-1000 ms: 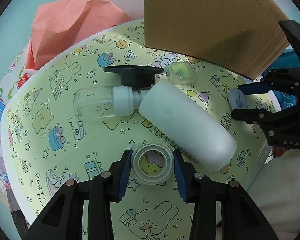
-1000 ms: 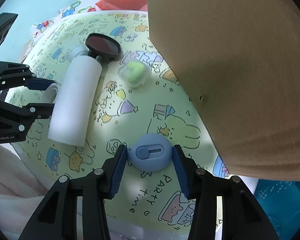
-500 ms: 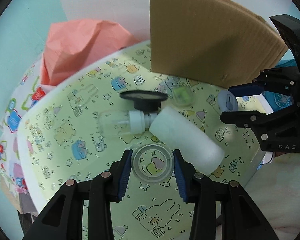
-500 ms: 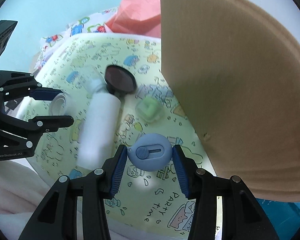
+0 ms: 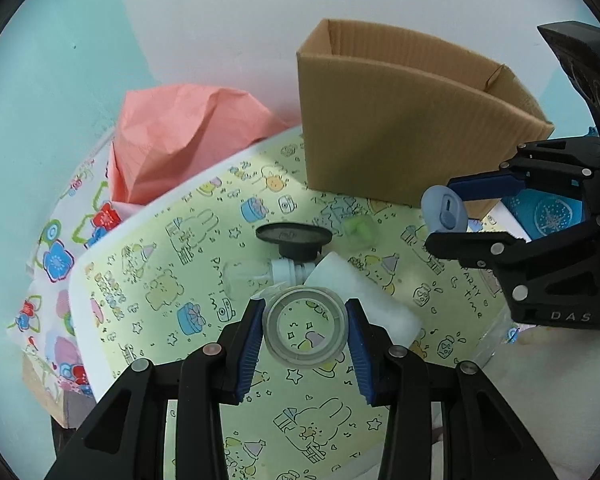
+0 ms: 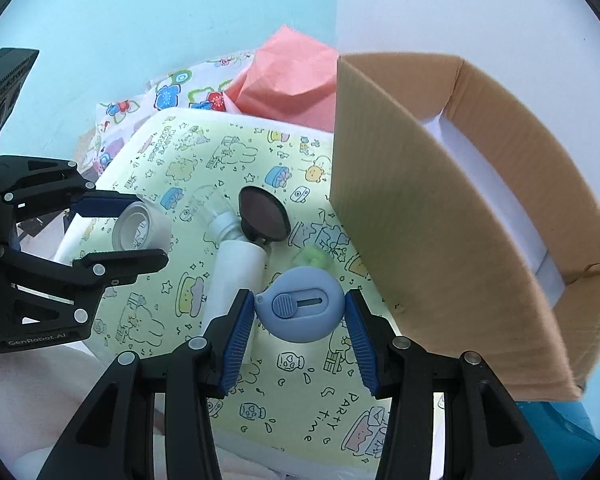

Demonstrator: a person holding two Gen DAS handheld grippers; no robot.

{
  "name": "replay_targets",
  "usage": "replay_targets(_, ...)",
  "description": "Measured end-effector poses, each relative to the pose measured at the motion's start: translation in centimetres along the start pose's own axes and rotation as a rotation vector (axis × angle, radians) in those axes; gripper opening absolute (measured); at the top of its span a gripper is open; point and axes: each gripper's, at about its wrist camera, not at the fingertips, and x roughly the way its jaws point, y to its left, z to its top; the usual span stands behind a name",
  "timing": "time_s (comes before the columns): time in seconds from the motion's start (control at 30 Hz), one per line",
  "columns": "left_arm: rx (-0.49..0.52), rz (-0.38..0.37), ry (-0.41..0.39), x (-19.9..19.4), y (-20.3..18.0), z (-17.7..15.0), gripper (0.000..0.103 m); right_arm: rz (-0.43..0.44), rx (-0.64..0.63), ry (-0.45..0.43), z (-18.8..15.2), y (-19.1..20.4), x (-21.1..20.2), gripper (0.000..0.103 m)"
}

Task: Organize objects
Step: 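Lift the tape roll with the left tool while the right tool lifts the blue case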

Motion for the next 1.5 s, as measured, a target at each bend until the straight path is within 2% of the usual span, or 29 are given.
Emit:
replay_targets(0.33, 0.013, 0.025, -0.062, -3.0, -1.3, 0.9, 0.041, -0.02, -0.028, -0.08, 0.3, 0.7, -3.2, 0.05)
replay_targets(0.57, 0.017, 0.039, -0.096, -4.6, -2.2, 1.3, 0.041, -0.019, 0.02, -0.099, 0.4, 0.3, -4.5, 0.05)
replay_targets(1.13, 0.038, 0.058, -0.116, -6.2, -4.1, 2.2, 0.041, 0.024, 0.053, -0.132, -0.2, -0.2, -6.6, 0.05)
replay_targets(1.5, 0.051, 0.062, -0.123, -6.6, -5.2, 2.7, 0.041, 0.011, 0.058, -0.149, -0.5, -1.1, -7.7, 0.05)
